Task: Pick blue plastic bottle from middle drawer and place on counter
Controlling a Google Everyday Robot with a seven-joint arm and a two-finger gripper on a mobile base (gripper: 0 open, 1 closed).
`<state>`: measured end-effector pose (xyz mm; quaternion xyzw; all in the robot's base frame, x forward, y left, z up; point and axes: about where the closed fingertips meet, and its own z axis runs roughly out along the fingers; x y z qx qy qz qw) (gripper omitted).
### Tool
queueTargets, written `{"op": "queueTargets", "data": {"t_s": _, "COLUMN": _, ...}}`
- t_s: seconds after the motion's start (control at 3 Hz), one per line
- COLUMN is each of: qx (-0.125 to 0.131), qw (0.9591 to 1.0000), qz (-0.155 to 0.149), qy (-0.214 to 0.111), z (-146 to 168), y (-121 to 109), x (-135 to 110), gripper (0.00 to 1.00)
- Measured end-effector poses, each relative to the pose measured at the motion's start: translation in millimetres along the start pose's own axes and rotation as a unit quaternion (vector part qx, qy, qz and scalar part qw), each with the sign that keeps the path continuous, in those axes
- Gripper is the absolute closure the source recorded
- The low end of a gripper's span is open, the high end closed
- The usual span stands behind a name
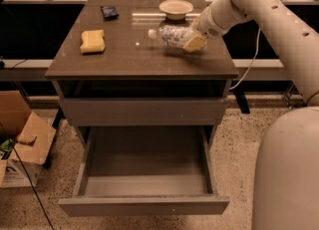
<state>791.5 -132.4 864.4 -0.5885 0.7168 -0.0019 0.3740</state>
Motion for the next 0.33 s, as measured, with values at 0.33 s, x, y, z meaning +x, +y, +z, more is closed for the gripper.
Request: {"op": "queueTargets", "data": {"t_s": 0.33, "qx": 0.0, "qw": 1.0, "qz": 0.0, "qy": -0.002, "z": 1.7, "y": -1.2, "x": -1.0, "gripper": 0.04}}
